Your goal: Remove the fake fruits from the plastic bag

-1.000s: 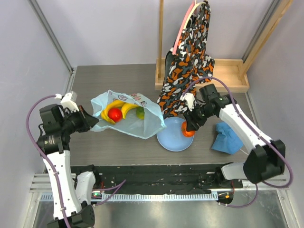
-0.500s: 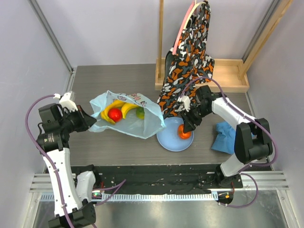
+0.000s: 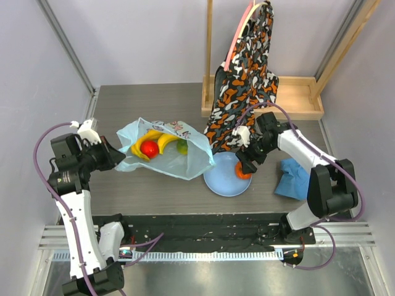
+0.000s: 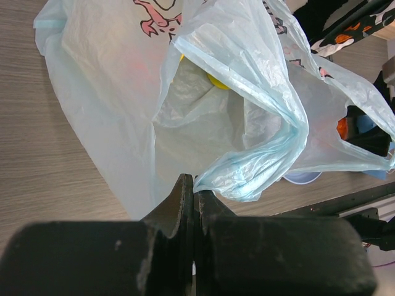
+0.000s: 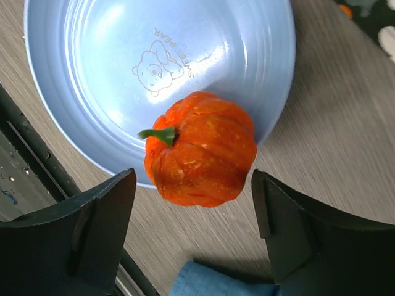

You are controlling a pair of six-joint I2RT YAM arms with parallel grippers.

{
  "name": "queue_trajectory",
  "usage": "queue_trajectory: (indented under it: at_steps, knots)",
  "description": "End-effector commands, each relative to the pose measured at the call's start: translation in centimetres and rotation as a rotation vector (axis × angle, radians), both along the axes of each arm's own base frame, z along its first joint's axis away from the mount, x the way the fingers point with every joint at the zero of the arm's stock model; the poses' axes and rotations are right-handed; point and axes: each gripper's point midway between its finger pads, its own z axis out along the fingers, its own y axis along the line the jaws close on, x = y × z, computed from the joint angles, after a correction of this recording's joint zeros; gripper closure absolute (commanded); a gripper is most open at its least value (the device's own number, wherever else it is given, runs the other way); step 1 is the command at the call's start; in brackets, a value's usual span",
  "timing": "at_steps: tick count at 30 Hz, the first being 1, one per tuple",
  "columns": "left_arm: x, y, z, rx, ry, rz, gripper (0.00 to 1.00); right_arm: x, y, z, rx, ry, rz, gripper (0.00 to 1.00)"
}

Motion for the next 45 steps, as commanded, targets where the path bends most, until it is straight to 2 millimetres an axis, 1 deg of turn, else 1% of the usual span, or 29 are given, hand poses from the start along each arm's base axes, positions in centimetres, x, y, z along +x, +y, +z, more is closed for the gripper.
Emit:
queue_trajectory:
  at_steps: [1,3,4,6,7,9,10,12,13,15,16,18,19,22,23,25,26,28,29,31,32,34,35,36,38,39,41,43,45]
  knots:
    - [0.1,0.0,0.8,0.014,-0.048,-0.013,1.0,1.2,-0.1,5.3,0.029,-0.158,-0.012,0.17]
    - [0.0,-0.1,1.0,0.015,-0.06,-0.015,1.0,1.2,0.7,8.2,0.079,-0.19,0.001,0.15]
    - [0.0,-0.2,1.0,0.01,-0.059,-0.019,1.0,1.3,1.1,10.5,0.106,-0.229,0.003,0.14]
    - [0.0,-0.4,1.3,0.0,-0.07,-0.016,1.0,1.2,2.0,13.2,0.149,-0.263,0.018,0.14]
    - [-0.1,-0.5,1.3,-0.009,-0.07,-0.019,1.0,1.0,3.5,16.0,0.194,-0.306,0.055,0.14]
    - [-0.1,-0.6,1.3,-0.02,-0.075,-0.015,1.0,0.6,5.6,18.6,0.228,-0.36,0.085,0.16]
    - [-0.1,-0.7,1.4,-0.024,-0.077,-0.015,1.0,-0.6,8.1,20.6,0.264,-0.409,0.16,0.17]
    - [-0.1,-0.8,1.4,-0.038,-0.075,-0.012,1.0,-1.0,10.6,22.4,0.294,-0.471,0.199,0.21]
    - [-0.1,-0.8,1.6,-0.04,-0.079,-0.011,1.0,-2.3,13.1,22.9,0.32,-0.486,0.267,0.24]
    - [-0.1,-1.0,1.8,-0.053,-0.08,-0.008,1.0,-2.6,16.0,23.9,0.372,-0.528,0.296,0.28]
    - [-0.1,-0.9,1.9,-0.054,-0.082,-0.003,1.0,-2.8,17.8,23.3,0.373,-0.526,0.313,0.33]
    - [-0.2,-1.2,2.3,-0.07,-0.085,-0.003,0.99,-2.3,20.4,23.2,0.409,-0.553,0.327,0.37]
    - [-0.3,-1.2,2.6,-0.072,-0.092,-0.004,0.99,-2.1,21.9,22.0,0.398,-0.546,0.349,0.43]
    - [-0.6,-1.6,3.5,-0.089,-0.107,-0.009,0.99,-0.4,24.2,20.4,0.386,-0.575,0.354,0.51]
    - [-0.6,-1.6,3.6,-0.09,-0.111,-0.01,0.99,0.5,25.2,18.7,0.367,-0.559,0.352,0.52]
    - [-0.7,-1.6,4.0,-0.087,-0.124,-0.008,0.99,1.9,26.1,17.6,0.343,-0.558,0.329,0.56]
    - [-0.7,-1.5,4.4,-0.086,-0.133,-0.005,0.99,2.6,26.7,15.9,0.316,-0.54,0.32,0.56]
    - [-0.9,-1.6,4.6,-0.086,-0.142,-0.002,0.99,3.8,27.1,14.8,0.29,-0.534,0.284,0.57]
    - [-0.9,-1.5,4.8,-0.084,-0.15,-0.001,1.0,5.0,27.5,13.3,0.253,-0.54,0.251,0.59]
    - [-1.0,-1.5,4.9,-0.085,-0.153,0.001,0.99,6.4,27.7,12.5,0.23,-0.556,0.207,0.59]
    - [-1.2,-1.6,4.9,-0.084,-0.159,0.002,1.0,7.5,27.7,12.2,0.209,-0.581,0.148,0.58]
    - [-1.4,-1.7,4.4,-0.092,-0.147,0.0,1.0,9.0,27.8,10.5,0.163,-0.586,0.095,0.53]
    - [-1.5,-1.8,4.3,-0.094,-0.146,-0.002,1.0,9.6,28.0,10.3,0.16,-0.599,0.067,0.49]
    - [-1.6,-1.8,3.9,-0.1,-0.136,-0.001,1.0,10.3,27.7,9.0,0.121,-0.604,0.045,0.4]
    - [-1.9,-2.1,3.8,-0.108,-0.127,-0.007,1.0,11.5,27.3,8.1,0.084,-0.632,0.003,0.34]
    - [-2.0,-2.1,3.8,-0.11,-0.126,-0.01,1.0,11.9,27.1,6.8,0.048,-0.635,-0.009,0.31]
    - [-2.1,-2.2,3.7,-0.109,-0.126,-0.013,1.0,12.6,27.2,6.0,0.03,-0.652,-0.017,0.28]
    - [-2.2,-2.2,3.5,-0.11,-0.121,-0.011,1.0,13.5,27.0,4.4,-0.012,-0.664,-0.038,0.24]
    - [-2.2,-2.2,3.2,-0.111,-0.113,-0.012,1.0,14.1,26.8,3.6,-0.045,-0.68,-0.035,0.2]
